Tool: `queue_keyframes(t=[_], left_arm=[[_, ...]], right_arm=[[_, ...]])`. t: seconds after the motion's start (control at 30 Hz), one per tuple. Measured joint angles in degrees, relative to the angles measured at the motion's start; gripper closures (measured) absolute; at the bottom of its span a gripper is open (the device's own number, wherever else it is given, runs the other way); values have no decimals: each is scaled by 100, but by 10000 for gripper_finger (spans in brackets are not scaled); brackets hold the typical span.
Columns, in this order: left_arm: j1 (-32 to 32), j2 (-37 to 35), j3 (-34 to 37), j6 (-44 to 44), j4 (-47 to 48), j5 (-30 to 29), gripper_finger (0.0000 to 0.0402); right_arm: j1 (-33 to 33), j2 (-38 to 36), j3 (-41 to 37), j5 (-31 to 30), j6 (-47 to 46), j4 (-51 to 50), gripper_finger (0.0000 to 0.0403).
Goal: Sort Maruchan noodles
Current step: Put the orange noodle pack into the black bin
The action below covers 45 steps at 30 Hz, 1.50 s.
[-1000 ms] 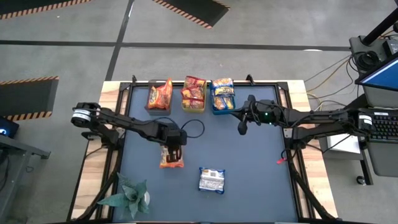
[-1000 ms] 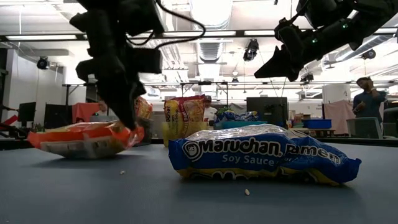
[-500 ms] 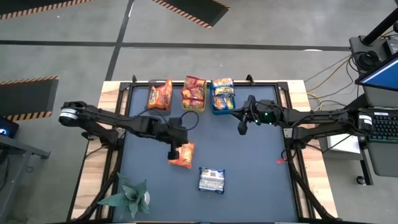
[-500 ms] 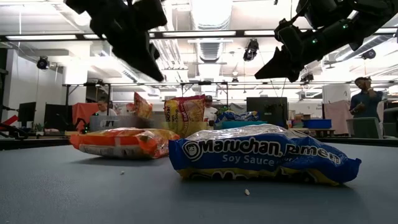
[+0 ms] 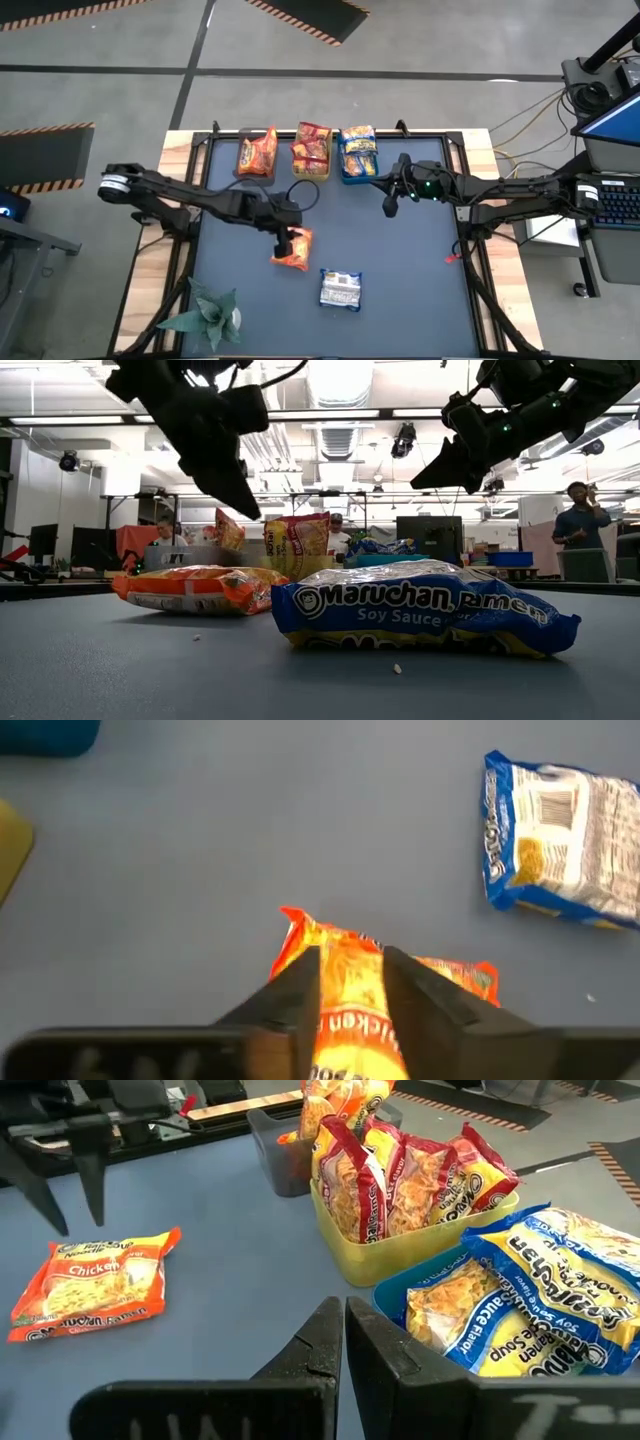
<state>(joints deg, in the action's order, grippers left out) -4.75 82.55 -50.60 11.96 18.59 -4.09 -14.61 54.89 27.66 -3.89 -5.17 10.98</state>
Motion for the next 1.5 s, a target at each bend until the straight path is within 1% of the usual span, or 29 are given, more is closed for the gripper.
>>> queue_keyframes(t=[0.1,0.2,0.3,0.4,0.53,0.7,0.87,0.97,1.03,1.1,1.3,1.37,1.5], left_arm=[[-2,141,94,15,-319,-196,255],[0,297,271,-4,-594,-576,199],[2,443,512,-187,-1121,-530,154],[7,588,772,-187,-1749,-479,128],[110,809,1022,8,-2396,-478,124],[150,1313,1256,215,-3246,-276,136],[153,1707,1247,395,-3494,-121,157],[152,1849,1230,404,-3585,-136,179],[149,1905,1203,358,-3584,-179,204],[149,1909,1190,320,-3569,-201,239],[142,1754,1206,209,-3483,-77,371],[140,1673,1210,206,-3445,-84,389],[142,1472,1233,183,-3297,-74,382]], right_arm=[[0,0,-3,1,-9,0,394],[0,0,-4,29,-19,2,394],[0,0,-7,136,-19,2,394],[0,0,-9,139,-19,1,394],[0,0,-11,139,-19,2,394],[0,1,-13,139,-19,0,394],[0,0,-15,137,-41,1,394],[-2,1,-15,136,-41,2,394],[-2,2,-15,136,-41,1,394],[-2,2,-15,136,-41,2,394],[-2,2,-15,136,-41,2,394],[-2,2,-15,134,-41,2,394],[-2,2,-15,134,-41,2,394]])
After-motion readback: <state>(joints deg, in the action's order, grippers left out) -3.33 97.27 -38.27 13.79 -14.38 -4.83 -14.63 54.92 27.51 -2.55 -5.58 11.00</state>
